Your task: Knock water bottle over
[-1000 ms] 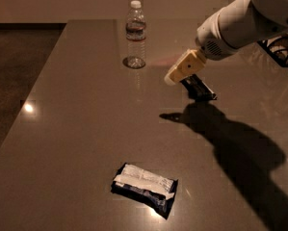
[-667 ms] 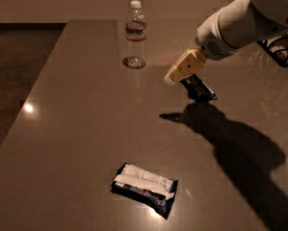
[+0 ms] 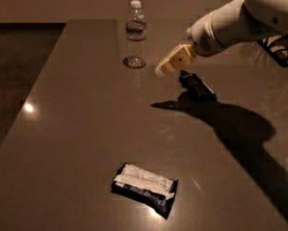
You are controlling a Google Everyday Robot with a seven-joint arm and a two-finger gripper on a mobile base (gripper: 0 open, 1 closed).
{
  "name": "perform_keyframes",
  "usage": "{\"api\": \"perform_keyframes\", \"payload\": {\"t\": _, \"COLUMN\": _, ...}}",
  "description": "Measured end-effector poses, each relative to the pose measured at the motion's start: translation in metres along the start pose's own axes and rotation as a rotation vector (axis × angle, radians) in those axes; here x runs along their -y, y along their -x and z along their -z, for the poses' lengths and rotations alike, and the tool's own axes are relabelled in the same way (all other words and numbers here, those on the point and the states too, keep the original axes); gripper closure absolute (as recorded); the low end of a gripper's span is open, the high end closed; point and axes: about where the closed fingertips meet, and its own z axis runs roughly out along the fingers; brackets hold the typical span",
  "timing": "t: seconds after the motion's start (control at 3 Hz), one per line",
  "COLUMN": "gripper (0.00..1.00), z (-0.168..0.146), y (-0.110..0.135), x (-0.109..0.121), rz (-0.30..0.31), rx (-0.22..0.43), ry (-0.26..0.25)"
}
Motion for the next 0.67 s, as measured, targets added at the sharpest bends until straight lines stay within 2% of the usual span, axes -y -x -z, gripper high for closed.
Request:
{"api": "perform_keyframes", "payload": {"t": 0.33, "gripper": 0.0, "z": -0.023, "y": 0.017, "x": 0.006, "rz": -0.038, "rx": 0.066, "ry": 0.031}}
{"api": "perform_keyframes", "payload": {"t": 0.67, "gripper": 0.0, "z": -0.044, "y": 0.045, "x": 0.008, "rz": -0.065, "rx": 0.126, "ry": 0.043}}
